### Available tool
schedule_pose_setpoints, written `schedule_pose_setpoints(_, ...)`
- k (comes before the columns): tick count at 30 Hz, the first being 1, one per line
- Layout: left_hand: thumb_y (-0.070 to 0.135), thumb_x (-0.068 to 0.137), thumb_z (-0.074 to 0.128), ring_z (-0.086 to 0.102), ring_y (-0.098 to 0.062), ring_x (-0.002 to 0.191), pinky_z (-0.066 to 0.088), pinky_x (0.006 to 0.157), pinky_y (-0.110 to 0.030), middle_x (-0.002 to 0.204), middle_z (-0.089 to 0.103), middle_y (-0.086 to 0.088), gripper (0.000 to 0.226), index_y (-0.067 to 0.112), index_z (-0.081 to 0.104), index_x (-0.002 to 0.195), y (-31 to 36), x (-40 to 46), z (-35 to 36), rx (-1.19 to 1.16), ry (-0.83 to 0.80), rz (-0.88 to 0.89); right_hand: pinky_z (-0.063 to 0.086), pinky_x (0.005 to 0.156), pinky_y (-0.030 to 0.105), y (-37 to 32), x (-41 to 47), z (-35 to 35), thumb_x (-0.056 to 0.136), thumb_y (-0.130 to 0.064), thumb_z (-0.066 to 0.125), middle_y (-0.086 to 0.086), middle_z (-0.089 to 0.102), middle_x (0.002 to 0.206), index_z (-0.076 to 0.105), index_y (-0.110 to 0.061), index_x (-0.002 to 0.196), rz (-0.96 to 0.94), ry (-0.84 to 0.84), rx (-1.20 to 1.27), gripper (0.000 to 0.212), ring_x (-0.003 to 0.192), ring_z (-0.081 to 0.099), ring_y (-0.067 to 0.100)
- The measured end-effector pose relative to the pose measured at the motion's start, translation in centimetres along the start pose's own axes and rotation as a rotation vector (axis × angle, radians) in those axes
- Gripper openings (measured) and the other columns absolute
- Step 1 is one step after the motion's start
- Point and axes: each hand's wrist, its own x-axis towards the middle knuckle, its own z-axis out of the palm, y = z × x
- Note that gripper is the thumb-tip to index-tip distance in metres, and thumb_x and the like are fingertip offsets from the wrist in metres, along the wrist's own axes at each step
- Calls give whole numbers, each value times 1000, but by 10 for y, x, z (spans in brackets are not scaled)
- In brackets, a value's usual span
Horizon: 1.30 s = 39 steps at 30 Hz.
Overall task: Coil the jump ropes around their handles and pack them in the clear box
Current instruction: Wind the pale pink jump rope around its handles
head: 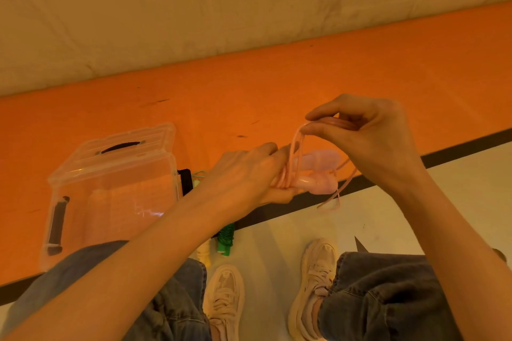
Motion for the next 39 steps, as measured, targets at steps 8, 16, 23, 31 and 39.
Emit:
schedule_pose_setpoints(8, 53, 90, 47, 58, -27, 86, 47, 66, -39, 101, 48, 2, 52, 23, 39, 132, -6, -2, 7, -59, -2, -70, 55, 73, 28, -8, -2, -1, 81, -19, 73, -6, 72, 86, 72, -15, 91, 5, -144, 77, 11, 82, 68, 9)
schedule_pose_setpoints(16, 49, 87, 49, 58, -25, 87, 45, 61, -35, 107, 50, 4, 66, 37, 23, 147, -8, -2, 5, -50, 70, -67, 38, 46, 16, -11, -4, -17, 66, -26, 73, 2, 69, 66, 74, -17, 83, 133, -303, 333, 19, 52, 51, 21)
schedule_pose_setpoints(23, 65, 86, 47, 47, -17, 72, 39, 57, -34, 86, 38, 9, 57, 33, 40, 132, -2, -3, 5, -143, 158, -91, 37, 42, 20, -16, -5, -7, 65, -22, 79, 22, 67, 73, 75, -14, 81, 136, -421, 476, 18, 47, 46, 28)
schedule_pose_setpoints(31, 55, 96, 37, 57, -21, 88, 46, 64, -37, 97, 35, 9, 62, 36, 16, 150, -5, -2, 0, -102, 162, -80, 35, 42, 18, -8, -3, -15, 63, -24, 77, 17, 66, 67, 75, -16, 80, 130, -205, 477, 18, 45, 43, 11)
schedule_pose_setpoints(39, 60, 93, 35, 60, -21, 99, 48, 69, -36, 135, 48, 0, 89, 21, -21, 149, 1, -5, -1, -65, 94, 5, 46, 57, 38, 4, 2, -15, 70, -26, 80, 1, 72, 77, 73, -18, 81, 115, -36, 151, 16, 64, 56, 31)
